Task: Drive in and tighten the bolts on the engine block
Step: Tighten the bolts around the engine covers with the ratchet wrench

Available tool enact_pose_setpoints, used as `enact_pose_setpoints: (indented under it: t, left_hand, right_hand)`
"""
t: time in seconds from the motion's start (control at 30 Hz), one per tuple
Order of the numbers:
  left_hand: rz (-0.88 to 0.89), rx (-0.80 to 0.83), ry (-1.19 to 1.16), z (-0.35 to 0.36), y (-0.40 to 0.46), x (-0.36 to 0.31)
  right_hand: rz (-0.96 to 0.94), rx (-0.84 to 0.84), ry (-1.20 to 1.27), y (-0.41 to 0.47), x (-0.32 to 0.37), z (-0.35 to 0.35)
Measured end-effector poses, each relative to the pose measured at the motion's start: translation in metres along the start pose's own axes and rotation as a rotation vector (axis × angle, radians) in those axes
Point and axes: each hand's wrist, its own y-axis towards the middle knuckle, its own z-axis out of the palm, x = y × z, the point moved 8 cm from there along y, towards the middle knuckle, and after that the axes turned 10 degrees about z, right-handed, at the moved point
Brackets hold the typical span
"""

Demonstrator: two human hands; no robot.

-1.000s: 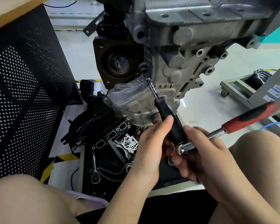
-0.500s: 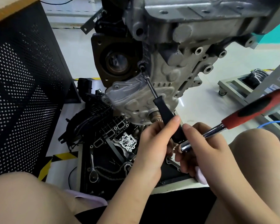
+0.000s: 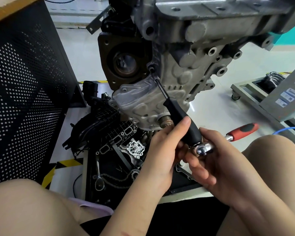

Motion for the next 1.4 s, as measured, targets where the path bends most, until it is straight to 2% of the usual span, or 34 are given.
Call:
enact_pose_setpoints:
  t: [0.1, 0.2, 0.3, 0.4, 0.57, 0.7, 1.0, 1.17, 1.3, 1.4]
  left_hand:
    - [-0.009, 0.014, -0.008, -0.001, 0.001, 0.004]
    - [-0.004, 0.042, -0.013, 0.001, -0.001, 0.002]
    - [0.026, -0.028, 0.022, -0.005, 0.001, 0.0]
    - [0.046, -0.082, 0.072, -0.011, 0.002, 0.002]
    - [0.085, -0.013, 0.025, -0.007, 0.0, -0.003]
    - [0.024, 0.047, -0.018, -0.002, 0.0, 0.001]
    - [-0.016, 0.051, 0.024, -0.001, 0.004, 0.008]
    - [-0.02, -0.001, 0.05, -0.001, 0.002, 0.006]
    - [0.006, -0.028, 0.058, -0.003, 0.003, -0.001]
    - [0.001, -0.025, 0.055, 0.002, 0.001, -0.005]
  right_hand:
    - [-0.004, -0.026, 0.008, -0.001, 0.001, 0.0]
    - [-0.135, -0.183, -0.17, -0.004, 0.009, -0.006]
    - [-0.293, -0.323, -0.311, -0.011, 0.02, -0.007]
    - [-0.38, -0.364, -0.414, -0.015, 0.026, -0.005]
    - [-0.244, -0.219, -0.238, -0.008, 0.015, -0.004]
    - [-0.121, -0.089, -0.113, -0.003, 0.006, -0.003]
    - [-0.117, -0.109, -0.195, -0.003, 0.01, -0.007]
    - [-0.322, -0.222, -0.449, -0.015, 0.029, -0.005]
    - [-0.602, -0.428, -0.843, -0.026, 0.05, 0.003]
    - [-0.752, -0.406, -0.783, -0.028, 0.057, 0.018]
